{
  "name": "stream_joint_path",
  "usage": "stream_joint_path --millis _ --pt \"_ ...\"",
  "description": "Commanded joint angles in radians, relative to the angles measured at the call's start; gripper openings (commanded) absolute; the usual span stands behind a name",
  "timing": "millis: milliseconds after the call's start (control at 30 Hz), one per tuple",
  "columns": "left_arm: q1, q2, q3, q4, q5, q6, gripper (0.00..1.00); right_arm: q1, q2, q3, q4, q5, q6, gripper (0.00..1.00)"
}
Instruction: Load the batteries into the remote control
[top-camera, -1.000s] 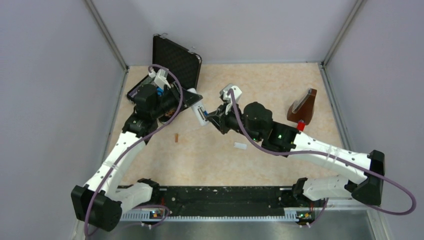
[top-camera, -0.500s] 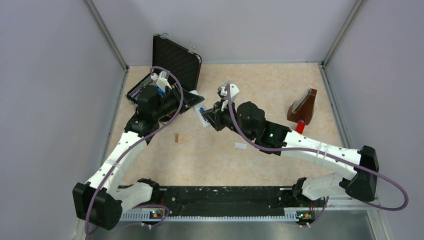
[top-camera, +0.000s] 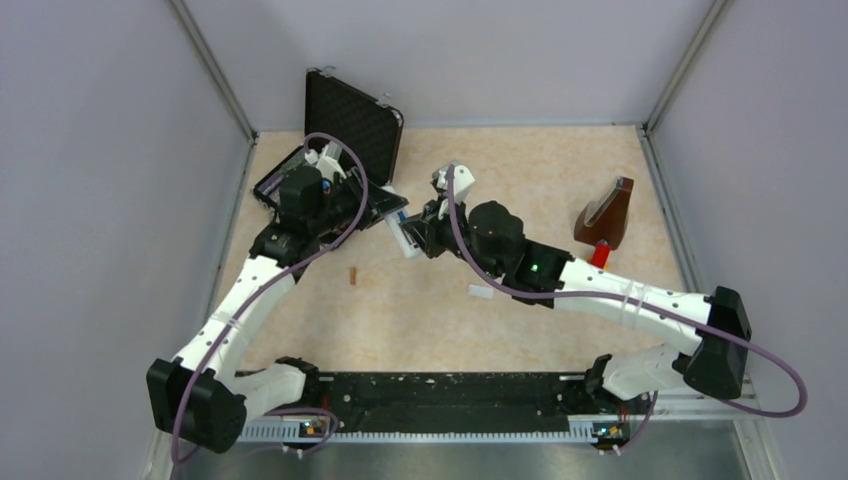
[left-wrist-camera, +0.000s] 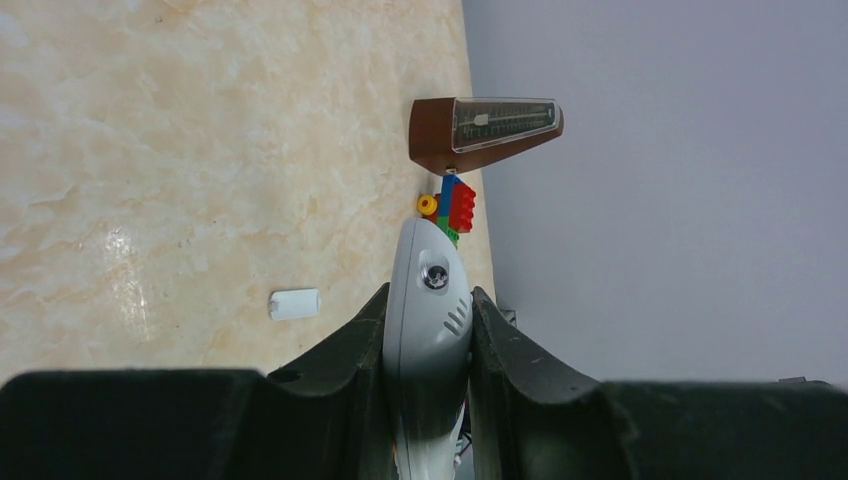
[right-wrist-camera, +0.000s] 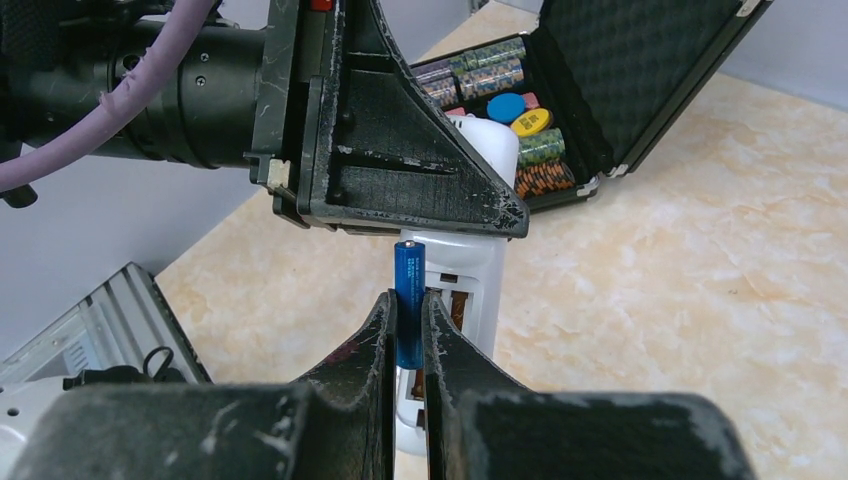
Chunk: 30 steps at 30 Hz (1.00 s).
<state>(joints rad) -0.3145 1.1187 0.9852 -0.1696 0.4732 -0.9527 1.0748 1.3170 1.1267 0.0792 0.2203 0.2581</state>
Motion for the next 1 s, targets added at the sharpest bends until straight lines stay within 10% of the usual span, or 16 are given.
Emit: stream_joint_path --millis 0,967 --pt "0.008 0.004 0.047 0.015 -0.008 -0.028 0.0 -0.011 0.011 -0.003 0.056 0.011 -0.003 0.03" --pt "0.049 0.027 0.046 0.025 0.059 -0.118 0.0 -0.035 0.028 -0.079 0.175 -0.023 -0.023 0.03"
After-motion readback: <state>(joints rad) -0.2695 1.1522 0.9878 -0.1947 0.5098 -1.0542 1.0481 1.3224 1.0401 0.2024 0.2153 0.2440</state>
